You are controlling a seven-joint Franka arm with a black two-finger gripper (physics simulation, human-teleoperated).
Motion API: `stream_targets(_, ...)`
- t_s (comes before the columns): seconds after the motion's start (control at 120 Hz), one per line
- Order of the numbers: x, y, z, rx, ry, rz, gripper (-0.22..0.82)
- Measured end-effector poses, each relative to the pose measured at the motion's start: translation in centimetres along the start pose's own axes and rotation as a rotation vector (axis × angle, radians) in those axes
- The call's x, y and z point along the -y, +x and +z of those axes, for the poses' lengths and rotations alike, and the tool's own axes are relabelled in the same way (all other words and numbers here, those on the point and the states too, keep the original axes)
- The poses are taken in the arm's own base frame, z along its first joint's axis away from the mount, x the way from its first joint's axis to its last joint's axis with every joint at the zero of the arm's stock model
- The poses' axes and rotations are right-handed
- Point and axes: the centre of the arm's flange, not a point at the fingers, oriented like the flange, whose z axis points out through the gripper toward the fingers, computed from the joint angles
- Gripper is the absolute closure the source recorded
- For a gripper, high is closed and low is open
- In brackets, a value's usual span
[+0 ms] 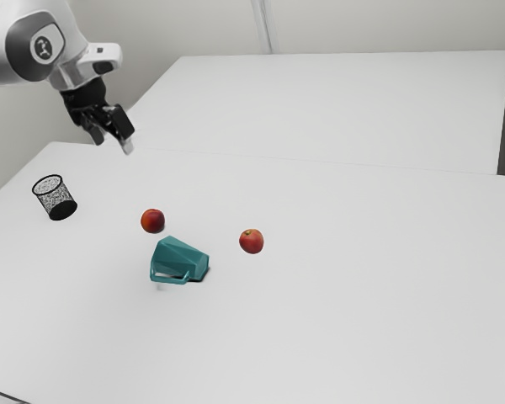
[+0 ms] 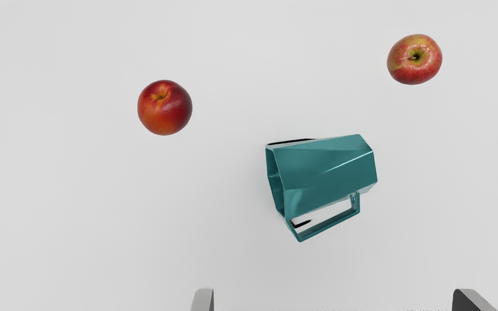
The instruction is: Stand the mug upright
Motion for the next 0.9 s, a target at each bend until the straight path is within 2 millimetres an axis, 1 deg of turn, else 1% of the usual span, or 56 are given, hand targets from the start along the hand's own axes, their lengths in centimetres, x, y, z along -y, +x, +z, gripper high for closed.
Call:
stream_targets(0.133,0.4,0.0,0.9,0.020,-0.033,-0.036,0.00)
stream_targets(0.175,0.7,0.3,1.6,0.029,-0.041,-0.049,0.00)
stream_targets(0.292,1.3,1.6,5.2,0.069,-0.107,-0.089,0.00)
stream_targets(0.342,1.4,1.8,6.7,0.083,-0.153,-0.108,0.00)
stream_targets(0.467,1.1,1.0,10.7,0.117,-0.302,-0.157,0.00)
stream_targets(0.583,1.7,-0.4,13.8,0.131,-0.432,-0.212,0.00)
stream_targets(0.633,2.3,-0.9,14.6,0.126,-0.475,-0.234,0.00)
stream_targets(0.7,3.7,-1.4,16.4,0.124,-0.529,-0.267,0.00)
stream_targets(0.833,7.8,-2.7,19.1,0.096,-0.600,-0.337,0.00)
stream_targets(0.9,9.5,-3.2,20.4,0.081,-0.627,-0.357,0.00)
